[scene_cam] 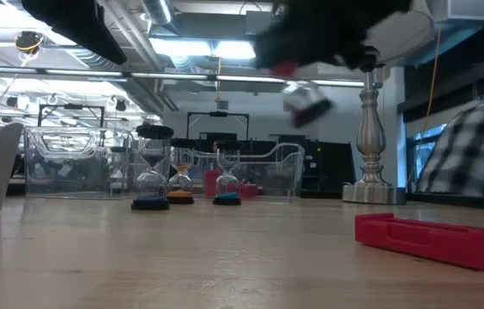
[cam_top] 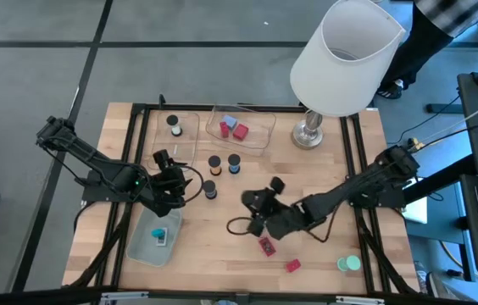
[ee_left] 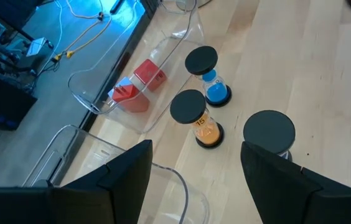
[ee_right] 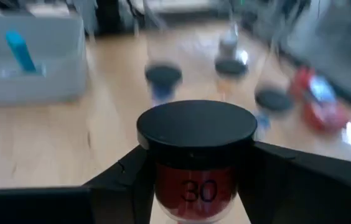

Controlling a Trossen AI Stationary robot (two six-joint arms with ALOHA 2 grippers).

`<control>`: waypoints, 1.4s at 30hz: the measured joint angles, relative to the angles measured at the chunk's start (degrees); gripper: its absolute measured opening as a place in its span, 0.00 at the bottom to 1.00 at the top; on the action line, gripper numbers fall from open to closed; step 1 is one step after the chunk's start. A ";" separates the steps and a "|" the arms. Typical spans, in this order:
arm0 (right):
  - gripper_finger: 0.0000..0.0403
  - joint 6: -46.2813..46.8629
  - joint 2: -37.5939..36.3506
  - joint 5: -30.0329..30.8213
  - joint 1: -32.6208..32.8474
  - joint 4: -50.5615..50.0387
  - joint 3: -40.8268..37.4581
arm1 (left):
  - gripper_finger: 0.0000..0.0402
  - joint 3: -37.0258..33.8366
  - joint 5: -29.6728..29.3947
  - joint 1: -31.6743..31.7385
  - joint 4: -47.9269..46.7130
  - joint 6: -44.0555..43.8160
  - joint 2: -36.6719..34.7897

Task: Pick & Place Office items
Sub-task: Move the pink hourglass from the right to the center of the table

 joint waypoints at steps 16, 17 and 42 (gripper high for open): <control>0.42 -18.18 19.86 -11.06 -10.89 46.33 -0.81 | 0.60 0.00 1.11 0.00 -0.11 -0.08 -0.02; 0.42 -18.19 21.10 -10.83 -11.14 48.23 -0.81 | 0.60 0.00 1.11 0.00 -0.11 -0.06 -0.02; 0.42 -17.12 34.76 -9.64 -12.84 72.81 -0.81 | 0.60 0.00 1.14 0.00 -0.14 -0.04 0.00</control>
